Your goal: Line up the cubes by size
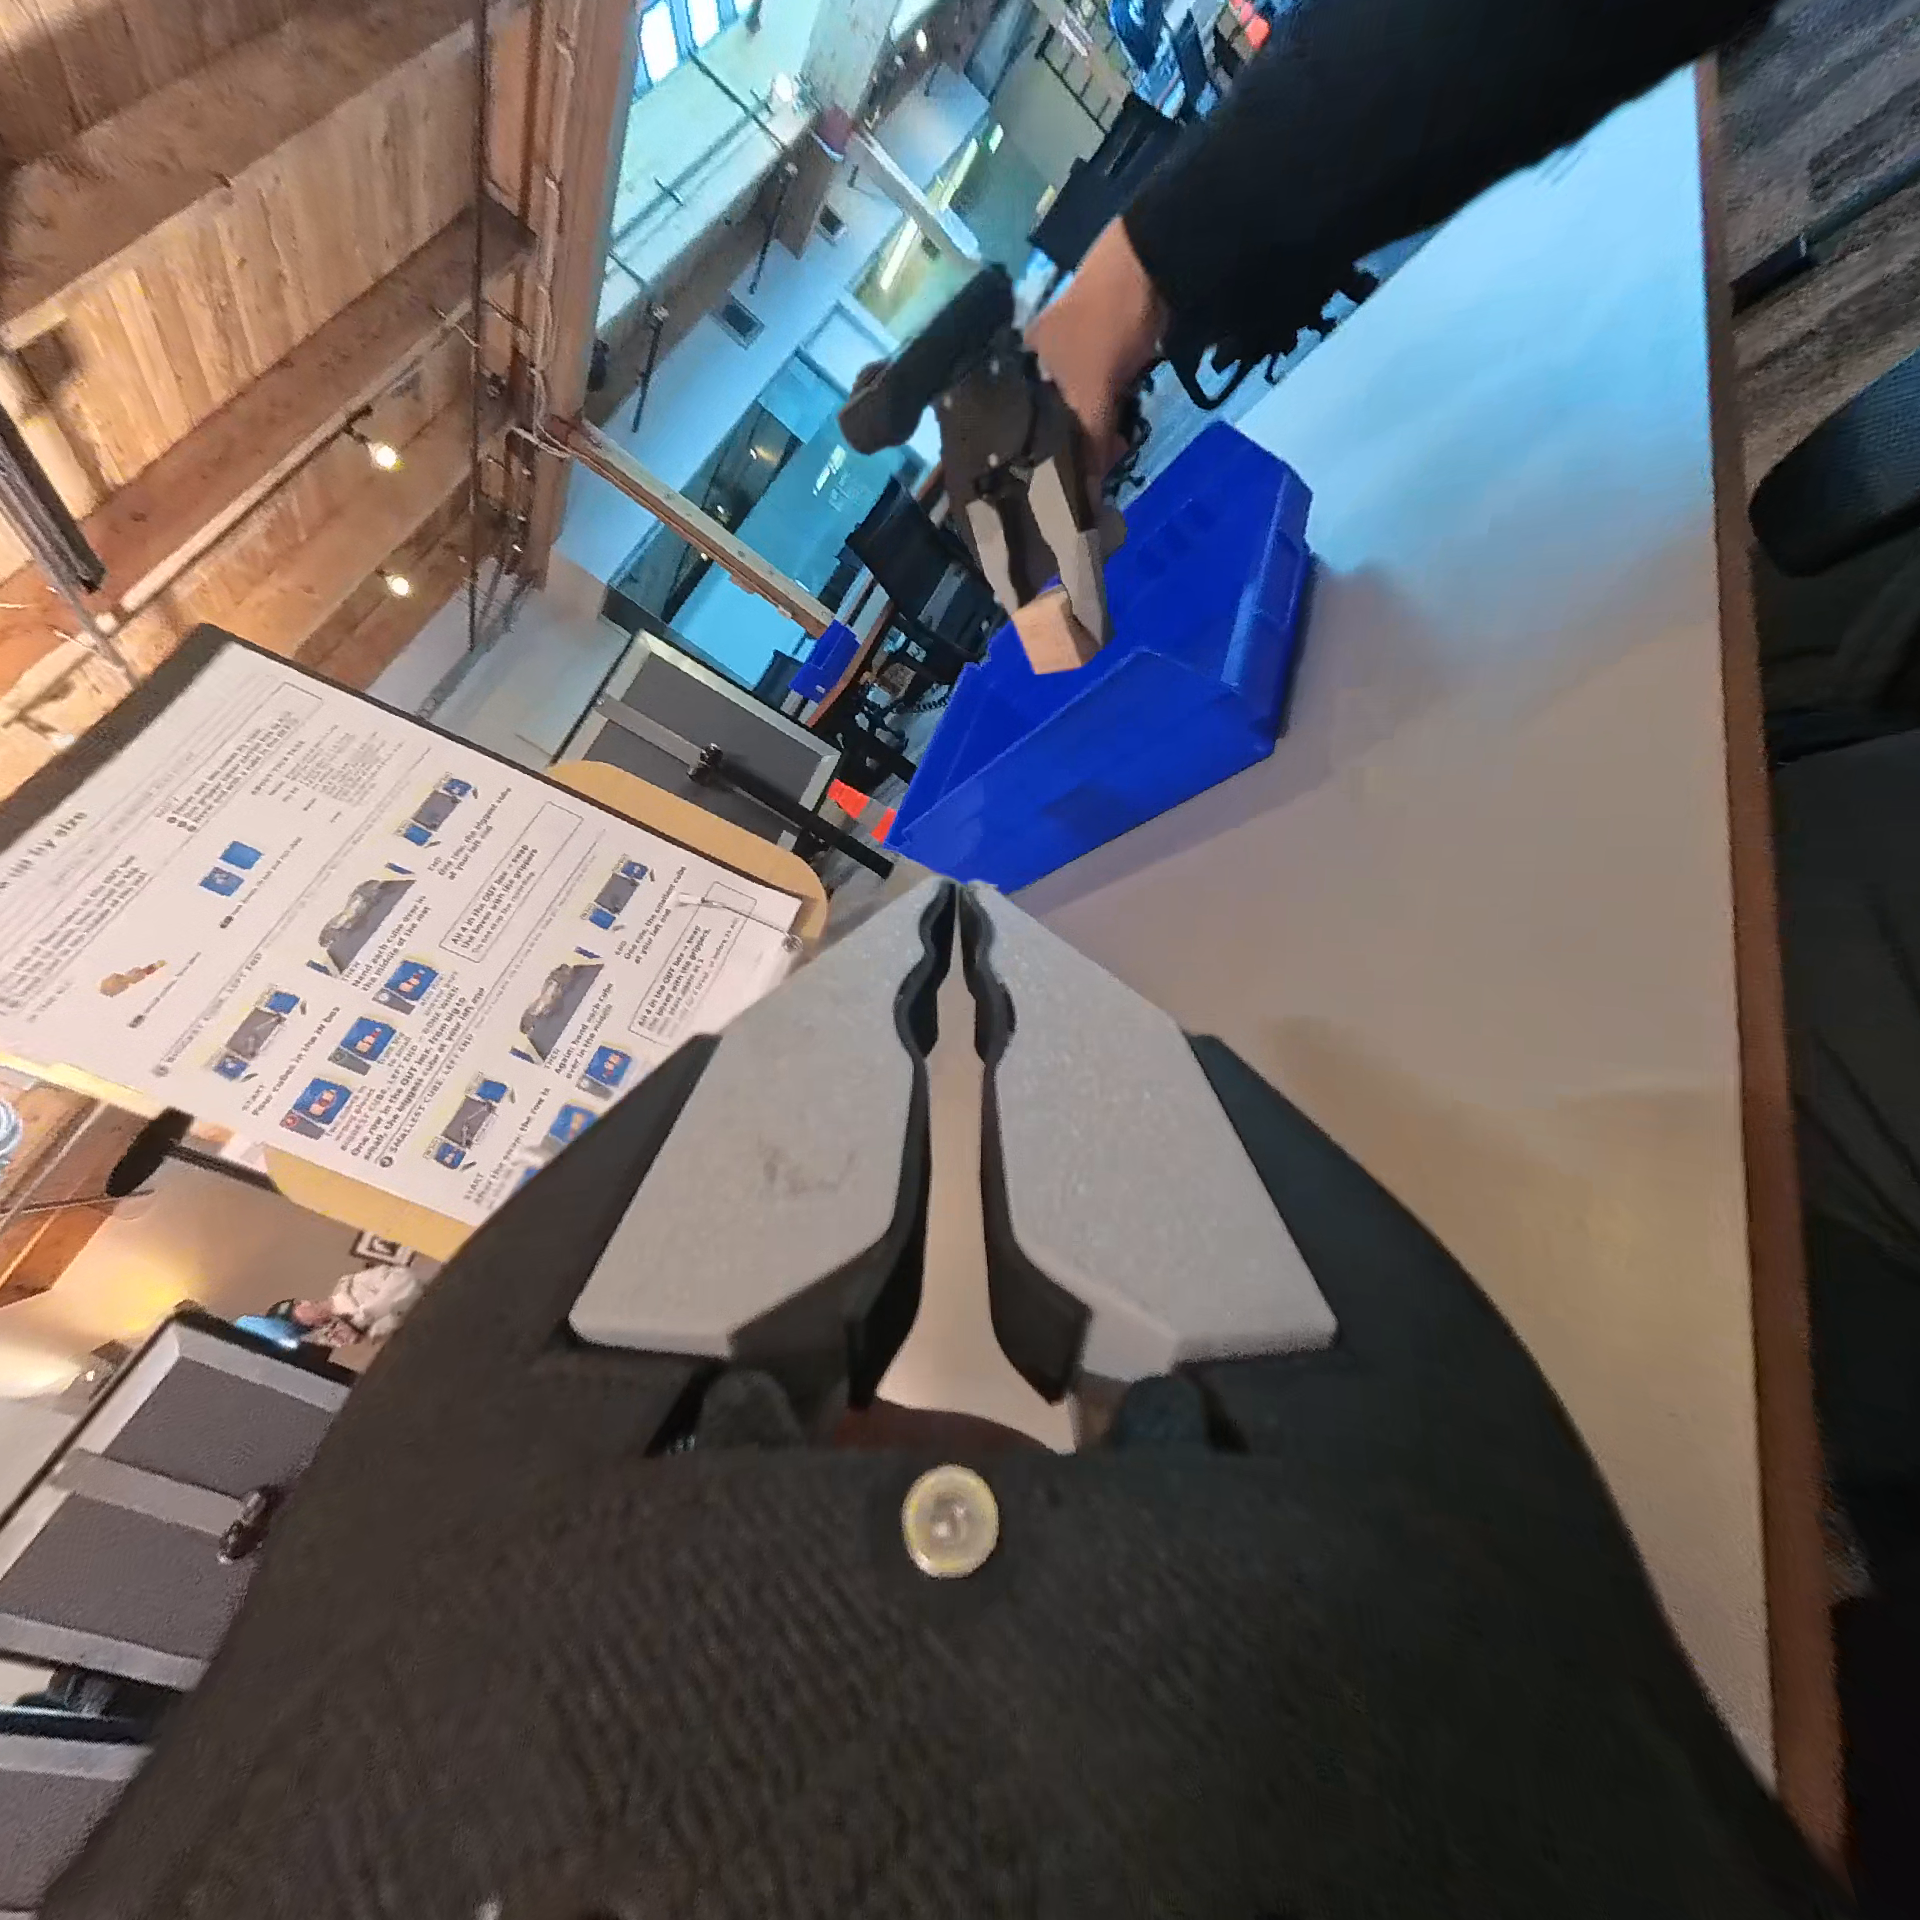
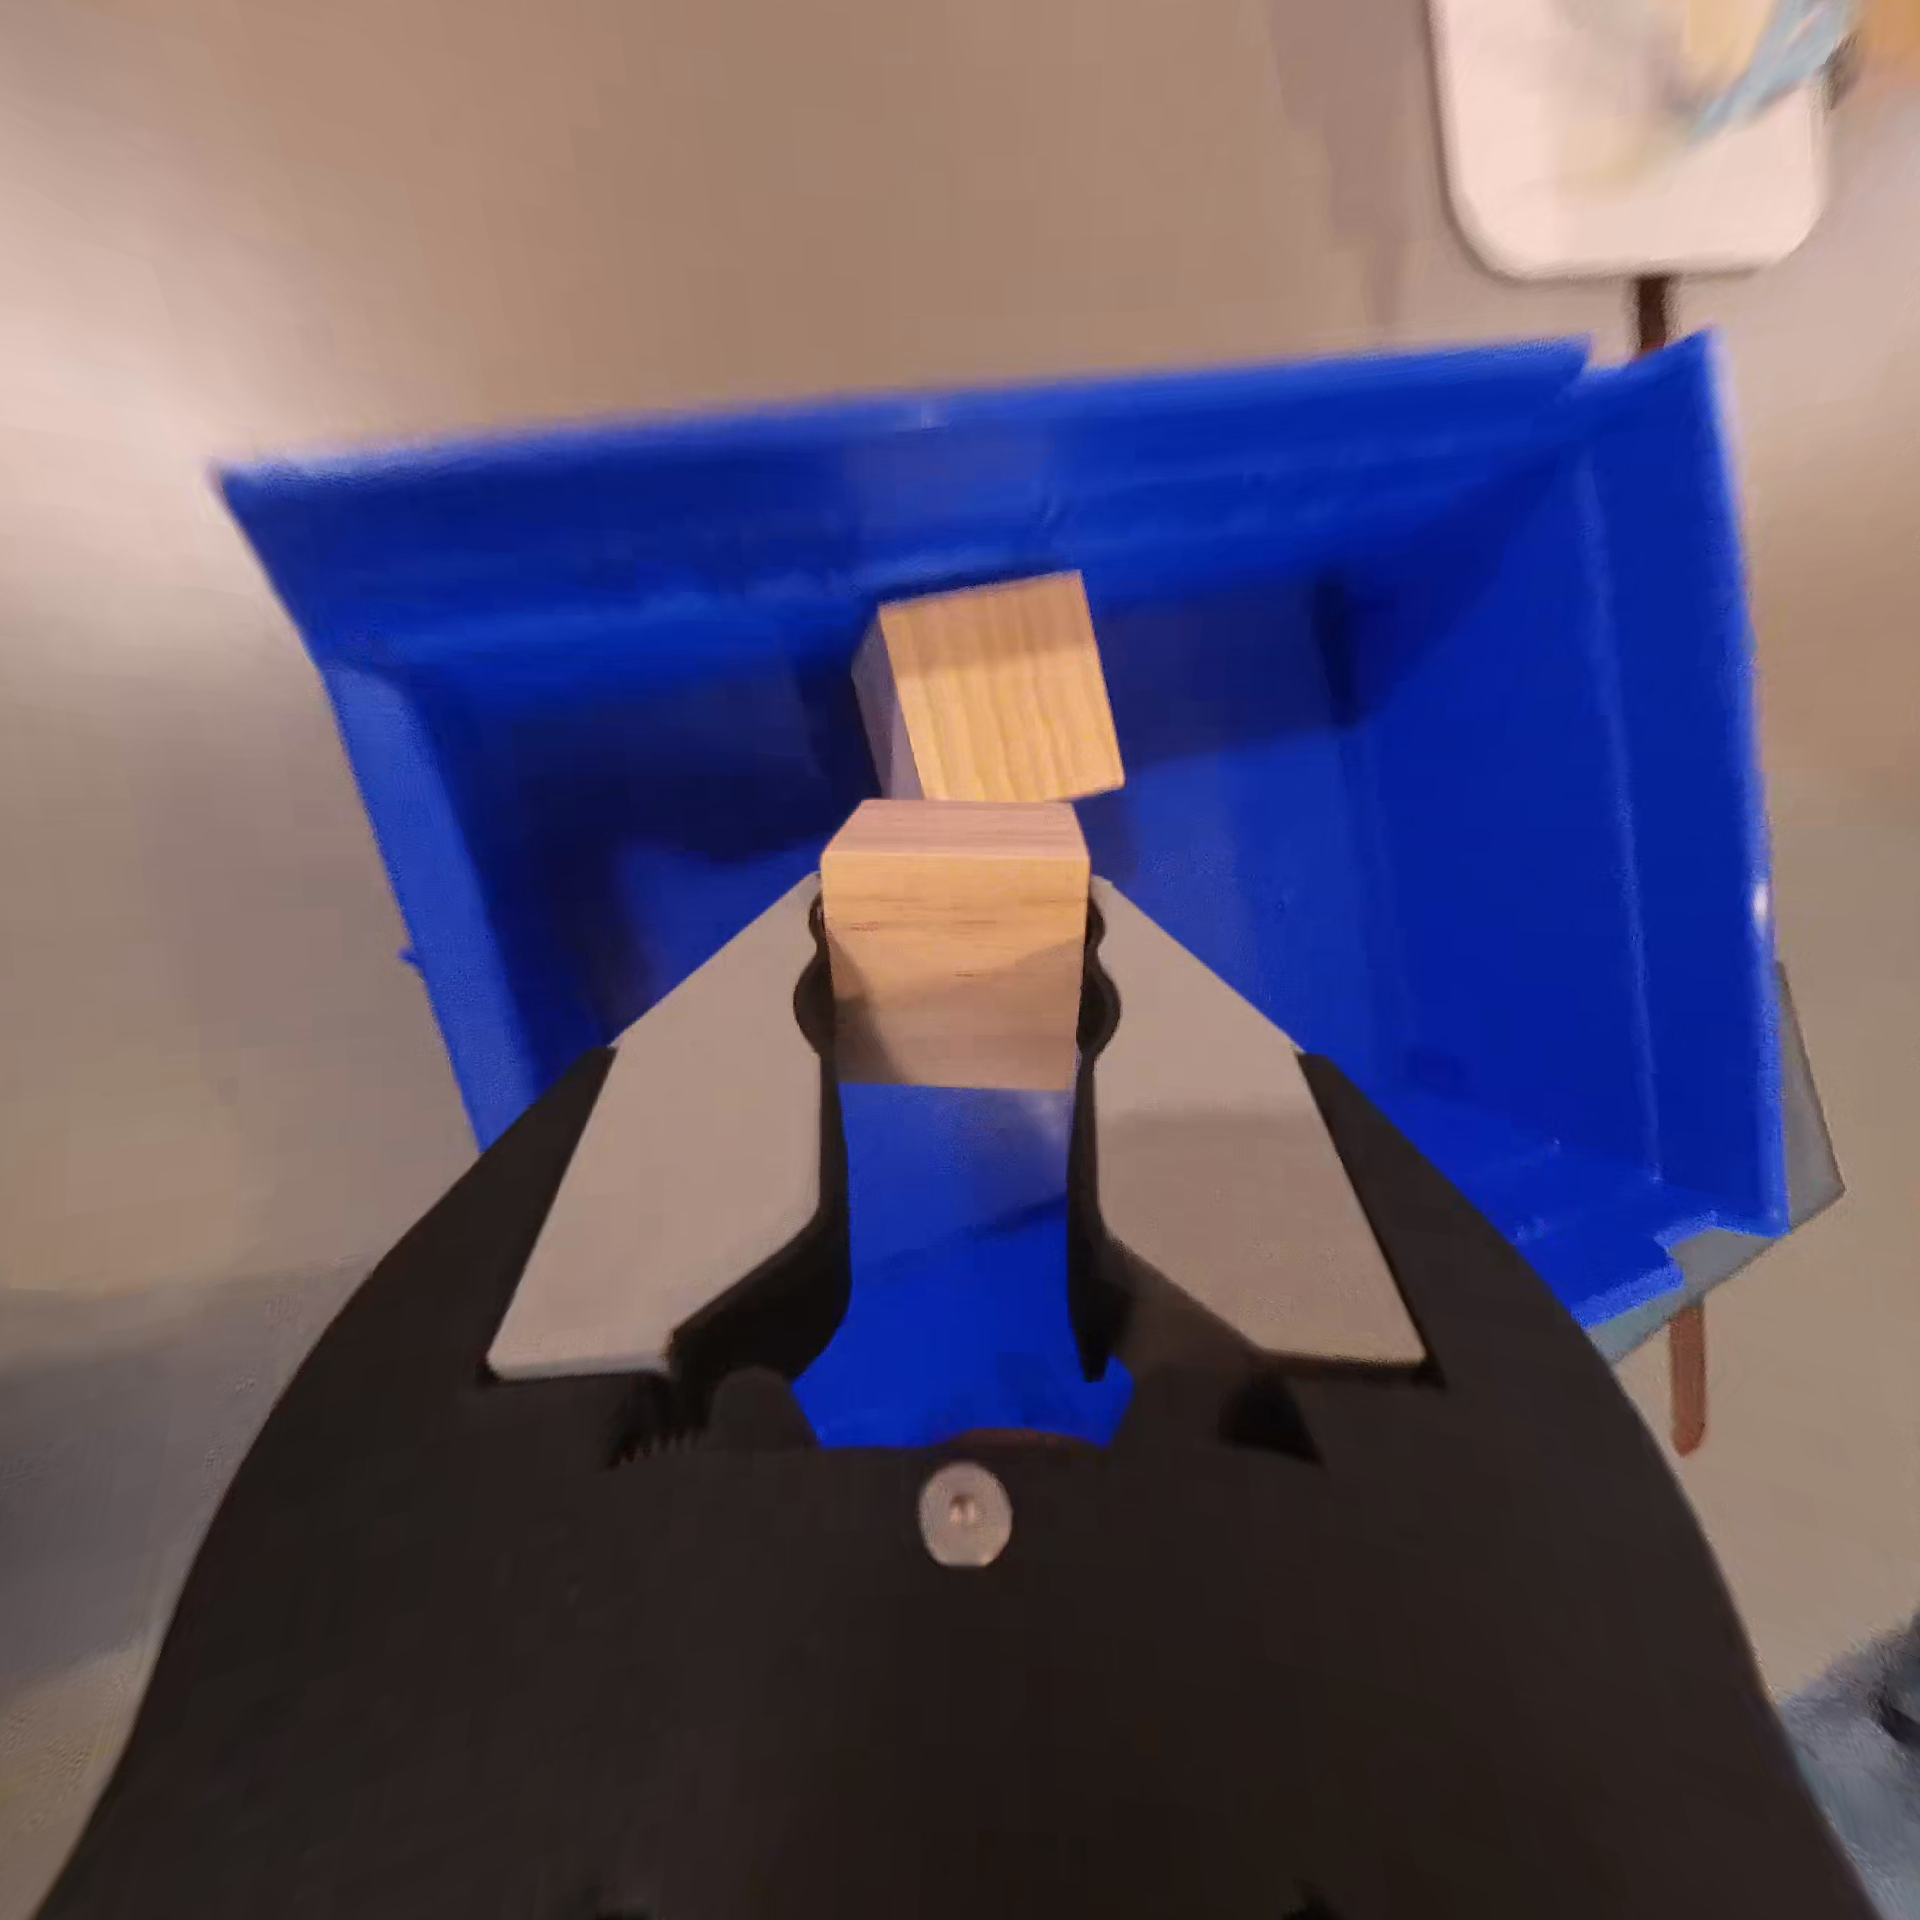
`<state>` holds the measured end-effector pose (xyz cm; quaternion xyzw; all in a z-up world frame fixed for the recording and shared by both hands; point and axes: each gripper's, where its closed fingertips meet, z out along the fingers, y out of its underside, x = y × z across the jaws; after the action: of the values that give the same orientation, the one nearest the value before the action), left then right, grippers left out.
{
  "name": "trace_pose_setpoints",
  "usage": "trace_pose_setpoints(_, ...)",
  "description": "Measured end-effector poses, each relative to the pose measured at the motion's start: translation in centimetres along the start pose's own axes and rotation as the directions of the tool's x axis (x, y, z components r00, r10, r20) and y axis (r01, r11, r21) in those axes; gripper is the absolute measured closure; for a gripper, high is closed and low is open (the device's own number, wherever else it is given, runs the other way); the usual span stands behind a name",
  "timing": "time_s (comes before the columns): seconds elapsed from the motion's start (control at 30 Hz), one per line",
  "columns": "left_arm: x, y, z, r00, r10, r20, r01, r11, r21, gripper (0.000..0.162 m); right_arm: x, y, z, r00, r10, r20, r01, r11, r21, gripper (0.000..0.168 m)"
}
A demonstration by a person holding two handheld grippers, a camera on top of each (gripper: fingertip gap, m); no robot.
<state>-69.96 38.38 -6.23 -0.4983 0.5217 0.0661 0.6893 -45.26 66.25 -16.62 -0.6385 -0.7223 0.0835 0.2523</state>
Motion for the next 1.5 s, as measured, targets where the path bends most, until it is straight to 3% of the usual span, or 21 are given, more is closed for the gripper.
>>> trace_pose_setpoints(0.13,0.8,1.6,0.9,0.999,-0.003,-0.035,0.001,0.999,-0.054,0.162,0.5,2.8,3.1,0.993,-0.109,0.051,0.117,0.972,-0.203,0.124)
trace_pose_setpoints(0.23,1.5,2.3,1.1,0.998,-0.003,-0.071,-0.002,0.998,-0.070,0.162,0.4,4.1,4.8,0.982,-0.154,0.109,0.178,0.949,-0.261,0.125)
trace_pose_setpoints(0.57,2.1,3.0,1.3,0.994,-0.025,-0.104,0.017,0.997,-0.078,0.162,0.1,4.2,7.2,0.978,-0.051,0.200,0.108,0.953,-0.282,0.123)
trace_pose_setpoints(0.7,2.8,3.3,1.3,0.990,-0.031,-0.141,0.018,0.995,-0.093,0.161,0.6,4.2,6.8,0.985,-0.008,0.173,0.061,0.950,-0.306,0.119)
trace_pose_setpoints(0.77,3.5,3.6,1.2,0.984,-0.035,-0.174,0.016,0.994,-0.112,0.159,1.1,3.4,5.7,0.990,0.019,0.141,0.020,0.962,-0.272,0.107)
trace_pose_setpoints(0.87,4.0,3.9,1.0,0.980,-0.035,-0.198,0.008,0.991,-0.132,0.158,2.1,0.7,2.9,0.998,0.040,0.040,-0.033,0.988,-0.151,0.101)
trace_pose_setpoints(0.97,4.4,3.4,0.9,0.974,-0.048,-0.221,0.022,0.993,-0.119,0.157,1.5,-5.6,-0.8,0.995,0.060,-0.082,-0.050,0.992,0.116,0.101)
trace_pose_setpoints(1.1,5.6,2.6,2.0,0.966,-0.057,-0.253,0.029,0.993,-0.113,0.156,-4.2,-15.2,-3.8,0.984,0.117,-0.138,-0.042,0.889,0.456,0.104)
trace_pose_setpoints(1.3,3.3,3.4,4.6,0.980,-0.179,-0.084,0.157,0.963,-0.221,0.159,-12.1,-22.6,-0.7,0.956,0.182,-0.231,-0.010,0.806,0.592,0.109)
trace_pose_setpoints(1.4,3.2,4.9,4.9,0.967,-0.250,-0.051,0.224,0.927,-0.301,0.158,-13.0,-24.2,2.6,0.947,0.276,-0.163,-0.120,0.778,0.617,0.109)
trace_pose_setpoints(1.5,2.5,6.3,5.3,0.958,-0.287,0.020,0.276,0.894,-0.353,0.157,-12.6,-24.5,6.4,0.929,0.364,-0.070,-0.256,0.767,0.589,0.096)
